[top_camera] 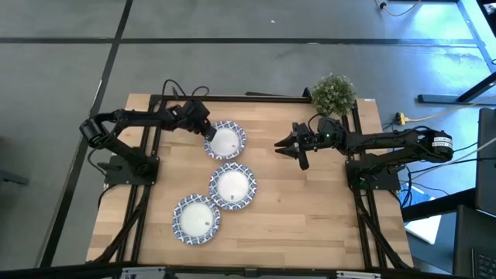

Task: Nest bowls inside each other
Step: Stack the white patterned bowl on top of the other white patterned bowls

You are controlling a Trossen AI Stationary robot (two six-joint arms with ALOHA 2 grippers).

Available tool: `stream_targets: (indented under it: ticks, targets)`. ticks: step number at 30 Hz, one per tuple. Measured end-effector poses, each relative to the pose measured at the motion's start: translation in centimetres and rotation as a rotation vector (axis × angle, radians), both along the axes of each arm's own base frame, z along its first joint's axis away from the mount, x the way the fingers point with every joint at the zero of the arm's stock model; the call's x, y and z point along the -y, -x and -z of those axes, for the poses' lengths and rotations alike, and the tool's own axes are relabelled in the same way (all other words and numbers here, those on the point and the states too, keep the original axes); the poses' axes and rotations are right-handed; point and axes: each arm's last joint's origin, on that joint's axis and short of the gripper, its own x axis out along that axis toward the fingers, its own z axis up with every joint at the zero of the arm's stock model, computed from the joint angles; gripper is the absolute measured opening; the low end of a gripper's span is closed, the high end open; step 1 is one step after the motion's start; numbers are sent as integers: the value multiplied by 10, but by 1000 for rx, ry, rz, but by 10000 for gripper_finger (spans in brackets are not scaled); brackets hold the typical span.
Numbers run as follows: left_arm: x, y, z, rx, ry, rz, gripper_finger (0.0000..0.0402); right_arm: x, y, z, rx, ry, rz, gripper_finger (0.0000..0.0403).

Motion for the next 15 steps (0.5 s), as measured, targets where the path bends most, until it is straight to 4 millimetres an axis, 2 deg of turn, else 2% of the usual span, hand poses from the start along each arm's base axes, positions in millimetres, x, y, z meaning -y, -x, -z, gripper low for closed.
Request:
stream_targets:
  ticks: [6,15]
  targets:
    - [-12,3,-9,93,29,15,2,0,0,0,-2,-1,0,124]
    - [-34,-13,-57,222,1,107,1,0,0,2,-17,-5,0,124]
